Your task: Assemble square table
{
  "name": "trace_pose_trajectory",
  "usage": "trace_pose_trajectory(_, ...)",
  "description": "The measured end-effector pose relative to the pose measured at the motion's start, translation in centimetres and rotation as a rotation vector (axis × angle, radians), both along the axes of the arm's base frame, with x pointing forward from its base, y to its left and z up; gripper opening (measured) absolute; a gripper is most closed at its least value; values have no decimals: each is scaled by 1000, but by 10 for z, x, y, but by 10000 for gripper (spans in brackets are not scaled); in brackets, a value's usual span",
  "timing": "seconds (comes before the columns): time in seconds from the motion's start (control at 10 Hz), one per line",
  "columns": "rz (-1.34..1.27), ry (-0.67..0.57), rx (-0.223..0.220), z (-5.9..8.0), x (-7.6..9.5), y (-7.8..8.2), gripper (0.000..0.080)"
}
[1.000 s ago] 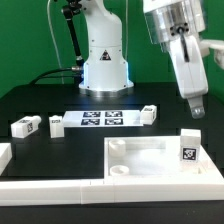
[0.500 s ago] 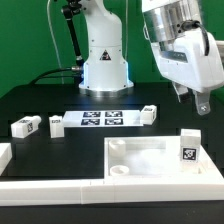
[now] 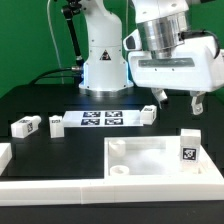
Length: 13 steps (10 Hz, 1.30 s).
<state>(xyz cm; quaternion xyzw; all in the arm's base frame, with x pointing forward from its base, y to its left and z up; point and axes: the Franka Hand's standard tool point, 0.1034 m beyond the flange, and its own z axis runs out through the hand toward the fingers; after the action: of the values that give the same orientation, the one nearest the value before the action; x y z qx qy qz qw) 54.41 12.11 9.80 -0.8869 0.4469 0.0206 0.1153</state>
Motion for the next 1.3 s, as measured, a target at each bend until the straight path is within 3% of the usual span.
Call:
trace_pose_trajectory(0.5, 332, -45, -15, -9, -7, -4, 649)
trace_pose_trajectory(0.9, 643, -18, -34, -33, -78, -30, 649)
trace_pose_trajectory(1.0, 699, -47, -65, -38, -83, -37, 649)
trace_pose_trajectory(1.3, 681, -12, -38, -39, -86, -36, 649)
